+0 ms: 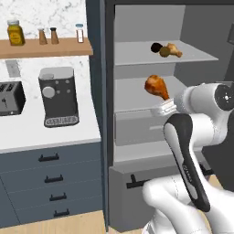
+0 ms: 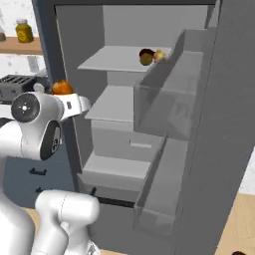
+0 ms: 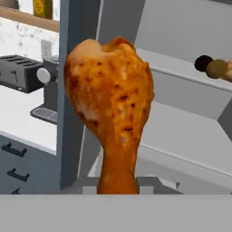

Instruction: Place one avocado and one chicken drumstick in each tupperware on the nearby counter, to pack two identical lunches.

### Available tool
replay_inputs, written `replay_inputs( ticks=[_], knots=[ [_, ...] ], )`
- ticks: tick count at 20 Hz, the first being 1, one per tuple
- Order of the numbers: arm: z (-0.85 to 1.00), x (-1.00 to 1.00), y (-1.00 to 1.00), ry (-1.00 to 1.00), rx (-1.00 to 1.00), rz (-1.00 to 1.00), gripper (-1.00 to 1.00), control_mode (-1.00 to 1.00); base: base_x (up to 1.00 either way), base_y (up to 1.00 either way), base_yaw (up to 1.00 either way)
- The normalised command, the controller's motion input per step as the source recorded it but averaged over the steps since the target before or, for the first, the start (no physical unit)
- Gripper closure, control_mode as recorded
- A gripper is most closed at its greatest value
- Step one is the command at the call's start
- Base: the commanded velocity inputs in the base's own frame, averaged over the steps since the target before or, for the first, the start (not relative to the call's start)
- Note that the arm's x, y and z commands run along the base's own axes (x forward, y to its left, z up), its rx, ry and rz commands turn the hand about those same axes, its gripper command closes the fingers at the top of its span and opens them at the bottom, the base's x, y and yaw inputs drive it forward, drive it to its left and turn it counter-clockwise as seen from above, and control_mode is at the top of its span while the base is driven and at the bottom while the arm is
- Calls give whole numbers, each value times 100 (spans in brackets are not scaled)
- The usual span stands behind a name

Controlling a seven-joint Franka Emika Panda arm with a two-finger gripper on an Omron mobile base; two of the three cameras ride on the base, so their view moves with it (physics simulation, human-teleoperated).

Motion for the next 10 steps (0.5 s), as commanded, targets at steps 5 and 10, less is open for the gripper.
replay_inputs(
  ticks=[5,10],
  knots=[
    [0,0,0,0,0,0,100,100,0,100,0],
    [0,0,0,0,0,0,100,100,25,100,0]
  ],
)
